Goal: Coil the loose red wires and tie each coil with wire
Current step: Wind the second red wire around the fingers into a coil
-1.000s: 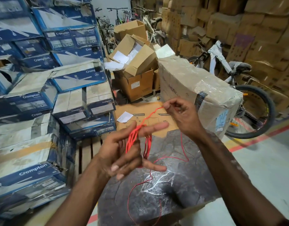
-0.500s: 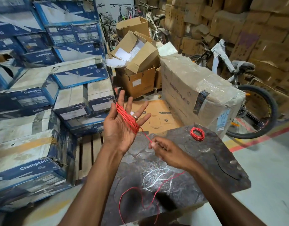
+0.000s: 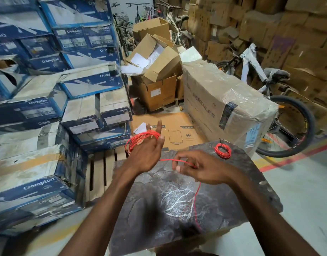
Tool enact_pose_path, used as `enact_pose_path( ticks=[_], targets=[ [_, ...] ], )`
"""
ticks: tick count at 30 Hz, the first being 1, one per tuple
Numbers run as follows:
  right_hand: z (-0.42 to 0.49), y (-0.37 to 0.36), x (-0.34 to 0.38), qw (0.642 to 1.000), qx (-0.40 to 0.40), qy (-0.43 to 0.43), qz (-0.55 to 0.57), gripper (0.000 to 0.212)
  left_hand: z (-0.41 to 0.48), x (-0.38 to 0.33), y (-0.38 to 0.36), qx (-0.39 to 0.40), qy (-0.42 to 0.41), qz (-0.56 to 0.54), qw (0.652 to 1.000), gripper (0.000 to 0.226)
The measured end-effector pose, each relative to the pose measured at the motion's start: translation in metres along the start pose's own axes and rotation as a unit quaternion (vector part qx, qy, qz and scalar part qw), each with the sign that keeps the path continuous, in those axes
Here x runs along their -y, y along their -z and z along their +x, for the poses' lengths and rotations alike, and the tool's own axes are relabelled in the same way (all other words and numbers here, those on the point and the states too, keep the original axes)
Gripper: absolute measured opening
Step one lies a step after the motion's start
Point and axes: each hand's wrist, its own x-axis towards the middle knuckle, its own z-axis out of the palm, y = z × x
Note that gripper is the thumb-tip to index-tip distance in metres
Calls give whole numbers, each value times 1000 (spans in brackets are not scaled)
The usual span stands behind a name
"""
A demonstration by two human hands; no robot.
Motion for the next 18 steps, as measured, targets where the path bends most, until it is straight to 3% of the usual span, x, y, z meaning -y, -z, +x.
enact_pose_path(
  ticks=[3,5,7,10,12,15,18],
  targets=[
    [0,21,6,998,-37,26,49,8,-13,9,0,73,23,31,997,56],
    [2,33,11,993,-64,51,85,8,-28,-1,7,133,29,-68,988,55],
    [7,39,11,983,-100,62,140,9,-42,-10,16,199,30,-238,950,53],
    [20,40,5,962,-118,78,234,11,-60,-18,34,378,2,-439,815,56],
    [30,35,1,943,-107,90,302,14,-69,-20,40,455,-19,-524,719,63],
    [41,21,1,910,-72,94,398,15,-76,-25,42,479,-86,-607,628,69],
    [47,-5,0,914,-58,87,392,8,-78,-39,54,436,-166,-741,482,68]
  ],
)
